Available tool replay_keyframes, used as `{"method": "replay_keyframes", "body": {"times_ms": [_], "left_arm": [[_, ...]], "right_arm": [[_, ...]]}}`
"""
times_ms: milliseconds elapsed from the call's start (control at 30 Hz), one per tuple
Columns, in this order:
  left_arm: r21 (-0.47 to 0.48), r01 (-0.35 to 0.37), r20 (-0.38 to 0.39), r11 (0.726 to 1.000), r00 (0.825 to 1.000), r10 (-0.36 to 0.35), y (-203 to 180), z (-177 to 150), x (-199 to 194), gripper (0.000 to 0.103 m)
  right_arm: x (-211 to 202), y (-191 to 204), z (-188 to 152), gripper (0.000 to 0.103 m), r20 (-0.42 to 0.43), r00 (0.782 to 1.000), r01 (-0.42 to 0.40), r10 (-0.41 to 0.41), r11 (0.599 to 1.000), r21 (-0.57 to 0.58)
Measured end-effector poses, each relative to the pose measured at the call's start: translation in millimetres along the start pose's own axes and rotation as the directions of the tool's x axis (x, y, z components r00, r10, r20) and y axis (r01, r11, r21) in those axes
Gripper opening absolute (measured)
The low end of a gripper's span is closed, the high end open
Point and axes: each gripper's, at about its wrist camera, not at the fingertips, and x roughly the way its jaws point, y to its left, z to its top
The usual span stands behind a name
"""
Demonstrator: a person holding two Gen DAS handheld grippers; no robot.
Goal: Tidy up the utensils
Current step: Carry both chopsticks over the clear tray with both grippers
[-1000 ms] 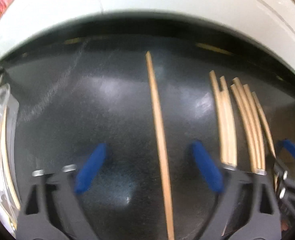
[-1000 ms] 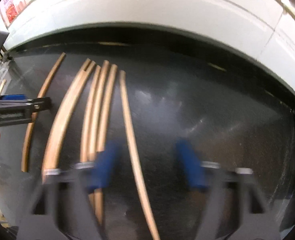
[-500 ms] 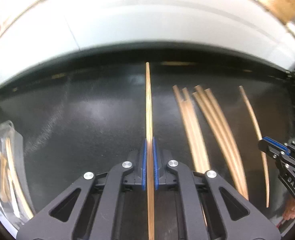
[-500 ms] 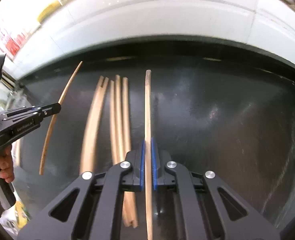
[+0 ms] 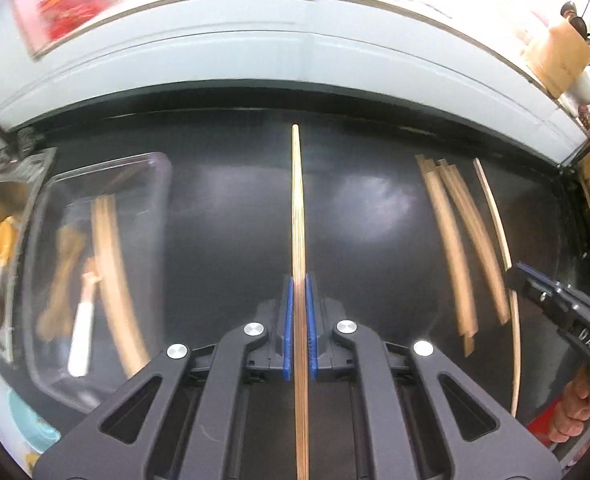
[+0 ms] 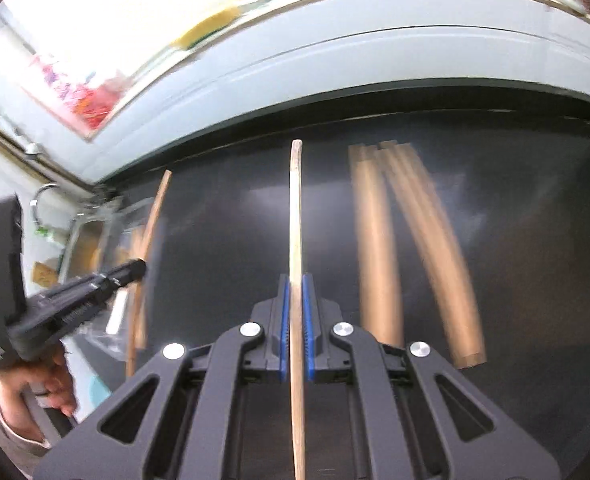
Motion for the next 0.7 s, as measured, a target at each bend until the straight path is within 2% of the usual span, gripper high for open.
{"method": "replay_keyframes", "body": {"times_ms": [67, 167, 200, 467, 600, 700], "left_arm": [[0.005, -0.034, 0.009, 0.999, 0.999, 0.034, 29.4, -6.7, -10.6, 0.005], [-0.044, -0.038, 0.026, 0.998, 0.999, 0.039, 78.4, -14.3, -27.1, 0.006], [-0.053, -0.042, 0.029, 0.998, 0.999, 0.044, 84.2, -15.2, -31.6, 0.006], [-0.094, -0.027, 0.023, 0.995, 0.999, 0.029, 190.5, -15.7, -41.4, 0.006], [-0.089, 0.003, 0.031, 0.996, 1.0, 0.0, 220.1, -9.4, -34.3, 0.006], [-0.076, 0.028, 0.023, 0.997, 0.999, -0.026, 228.0, -8.7, -31.3, 0.006]], "right_arm": [[10.4, 34.0, -10.9, 0.007, -0.003, 1.0, -0.031, 0.031, 0.999, -0.027], [27.2, 83.4, -22.1, 0.007, -0.023, 0.998, -0.052, 0.051, 0.996, -0.067], [34.4, 99.5, -26.1, 0.007, -0.032, 0.998, -0.059, 0.057, 0.996, -0.07], [80.9, 195.9, -22.6, 0.007, -0.064, 0.996, -0.067, 0.062, 0.995, -0.076], [103.8, 232.3, -21.2, 0.007, -0.066, 0.996, -0.066, 0.061, 0.995, -0.075], [113.8, 251.1, -24.2, 0.007, -0.061, 0.997, -0.061, 0.056, 0.996, -0.069]]}}
